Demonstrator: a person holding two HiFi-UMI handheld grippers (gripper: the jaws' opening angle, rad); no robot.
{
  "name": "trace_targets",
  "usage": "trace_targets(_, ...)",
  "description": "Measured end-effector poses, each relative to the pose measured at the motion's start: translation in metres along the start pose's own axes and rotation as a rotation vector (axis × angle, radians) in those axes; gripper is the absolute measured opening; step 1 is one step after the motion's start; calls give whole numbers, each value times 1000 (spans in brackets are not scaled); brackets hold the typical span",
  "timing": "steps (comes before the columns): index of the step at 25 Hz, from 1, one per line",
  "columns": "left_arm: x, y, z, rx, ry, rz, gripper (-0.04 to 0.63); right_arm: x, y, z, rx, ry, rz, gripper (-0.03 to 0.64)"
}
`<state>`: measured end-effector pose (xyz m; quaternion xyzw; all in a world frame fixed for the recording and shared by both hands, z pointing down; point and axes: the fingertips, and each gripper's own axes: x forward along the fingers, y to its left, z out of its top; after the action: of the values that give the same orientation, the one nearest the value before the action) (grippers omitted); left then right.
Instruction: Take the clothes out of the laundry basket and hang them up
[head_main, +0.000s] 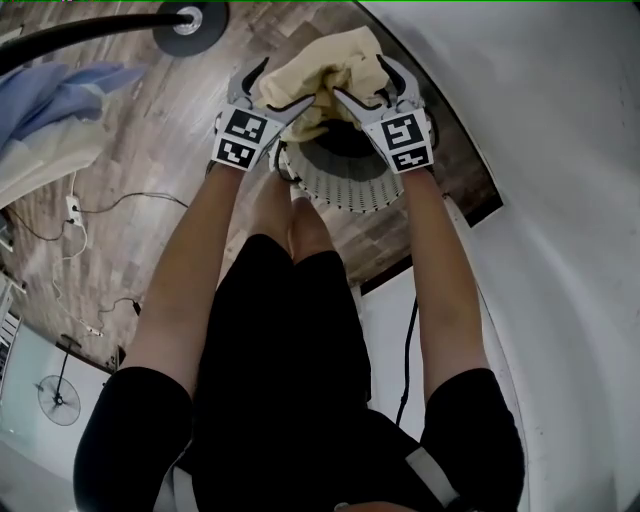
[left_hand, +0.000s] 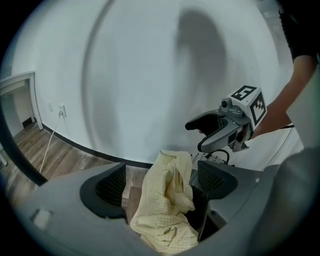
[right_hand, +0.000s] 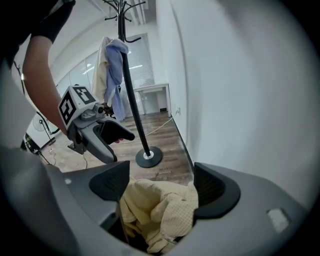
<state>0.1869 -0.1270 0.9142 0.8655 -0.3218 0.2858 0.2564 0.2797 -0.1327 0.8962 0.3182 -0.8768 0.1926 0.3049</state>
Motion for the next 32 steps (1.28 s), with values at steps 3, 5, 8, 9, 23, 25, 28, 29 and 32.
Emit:
trace_targets(3, 22, 0, -23, -1, 50, -24, 445, 22, 0, -20, -44, 51, 16, 392)
trace_targets(5, 34, 0, -37, -5, 78, -37, 439, 36, 1, -34, -67, 92, 28, 386)
trace_targets(8, 50, 5, -55, -19, 115, -45, 431, 56, 0, -54, -70, 157, 49, 374)
trace_targets(9, 55, 8, -62, -24, 130, -45, 428, 63, 0, -60, -70, 176, 57, 373)
trace_targets(23, 81, 18, -123, -101, 302, -51, 240, 114, -7, -126, -175, 467, 129, 324)
trace_targets(25, 84, 17, -126, -112, 307, -49, 227, 118, -11, -129, -198, 488, 106, 303)
trace_targets(28, 85, 10, -128, -118, 315, -46, 201, 118, -18, -133, -223, 512, 54, 212)
trace_targets(29, 85, 8, -128, -113, 317, -48, 183, 118, -20, -133, -228, 521, 45, 189)
trace_targets(32, 84, 1, -126, -64, 319, -49, 90, 117, -19, -131, -253, 544, 47, 156)
